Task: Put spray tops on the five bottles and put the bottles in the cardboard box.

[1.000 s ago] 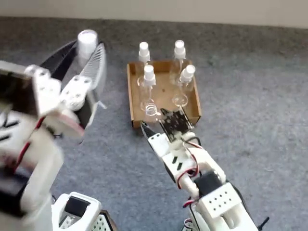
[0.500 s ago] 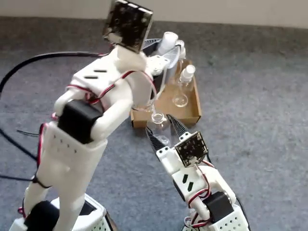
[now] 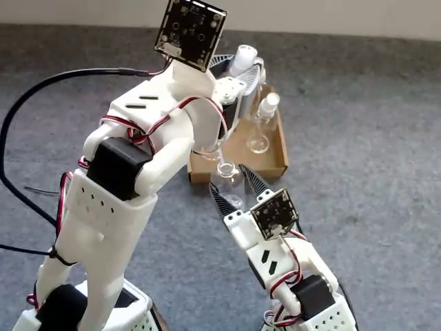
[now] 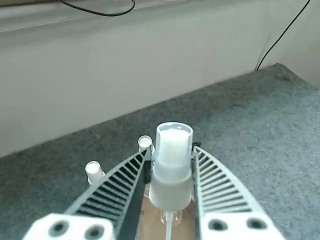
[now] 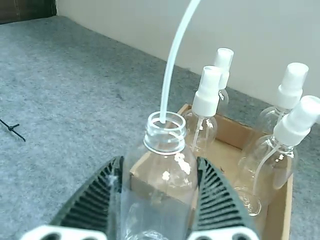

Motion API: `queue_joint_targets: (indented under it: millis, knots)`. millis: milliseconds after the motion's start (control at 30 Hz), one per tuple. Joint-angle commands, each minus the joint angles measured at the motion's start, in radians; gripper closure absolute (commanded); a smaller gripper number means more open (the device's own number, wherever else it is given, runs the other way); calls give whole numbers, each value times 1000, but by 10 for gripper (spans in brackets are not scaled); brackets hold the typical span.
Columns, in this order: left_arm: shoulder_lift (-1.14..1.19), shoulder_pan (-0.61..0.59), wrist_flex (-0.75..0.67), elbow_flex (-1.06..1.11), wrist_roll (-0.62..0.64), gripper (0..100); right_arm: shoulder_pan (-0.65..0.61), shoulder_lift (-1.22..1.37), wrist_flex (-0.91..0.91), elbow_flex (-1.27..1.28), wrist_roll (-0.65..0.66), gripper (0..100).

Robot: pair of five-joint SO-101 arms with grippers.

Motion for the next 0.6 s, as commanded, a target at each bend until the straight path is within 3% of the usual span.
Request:
queue_joint_targets:
  millis: [0, 267, 467, 567]
  knots:
    - [-7, 27, 0, 22, 9, 937, -5, -12, 1, -10, -11, 995]
    - [-24, 71, 32, 240, 3, 937, -1, -12, -1, -12, -11, 995]
    - [-189, 68, 89, 409, -3, 934, -1, -12, -1, -12, -31, 995]
    - [-275, 38, 87, 519, -69, 934, -1, -12, -1, -13, -83, 995]
